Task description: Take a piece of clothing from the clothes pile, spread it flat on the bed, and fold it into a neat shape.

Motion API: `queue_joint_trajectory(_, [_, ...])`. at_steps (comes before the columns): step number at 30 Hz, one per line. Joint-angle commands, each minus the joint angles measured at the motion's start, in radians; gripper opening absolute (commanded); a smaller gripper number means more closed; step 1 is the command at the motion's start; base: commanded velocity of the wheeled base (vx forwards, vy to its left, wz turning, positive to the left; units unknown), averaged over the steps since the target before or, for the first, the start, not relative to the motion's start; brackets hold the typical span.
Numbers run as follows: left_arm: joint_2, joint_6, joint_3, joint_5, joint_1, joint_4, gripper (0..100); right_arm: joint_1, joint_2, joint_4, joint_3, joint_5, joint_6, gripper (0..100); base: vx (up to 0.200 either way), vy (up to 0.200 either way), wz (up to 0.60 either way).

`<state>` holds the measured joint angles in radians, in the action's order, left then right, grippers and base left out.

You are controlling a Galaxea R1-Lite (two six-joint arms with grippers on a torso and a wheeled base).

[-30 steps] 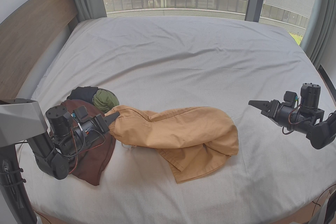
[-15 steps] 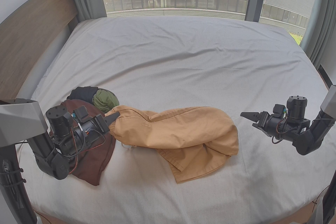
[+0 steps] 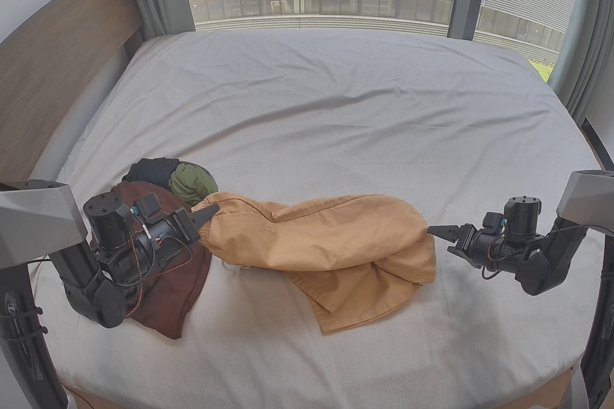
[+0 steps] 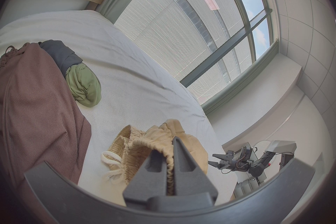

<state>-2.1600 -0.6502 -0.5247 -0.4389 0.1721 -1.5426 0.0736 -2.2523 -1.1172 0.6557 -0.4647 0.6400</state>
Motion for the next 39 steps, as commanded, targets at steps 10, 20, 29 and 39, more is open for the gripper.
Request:
queue_joint_trajectory(10, [-0.001,-0.002,-0.001,0.0,0.001,-0.001,0,0.028,-0.108,-0.085,0.016,-0.02,0.073,0,0.0,0.0,0.0])
queue_joint_trajectory(20, [-0.008,-0.014,-0.015,0.0,-0.006,-0.001,0,0.028,-0.015,-0.134,-0.054,-0.095,0.107,0,0.0,0.0,0.0])
queue_joint_trajectory(29, [-0.029,-0.012,-0.031,0.009,-0.008,-0.001,0,0.137,0.082,-0.125,-0.189,-0.107,0.084,0,0.0,0.0,0.0])
queue_joint_trajectory(39, [-0.041,-0.012,-0.057,0.028,-0.017,-0.001,0,0.285,-0.004,-0.125,-0.291,-0.107,-0.046,0,0.0,0.0,0.0])
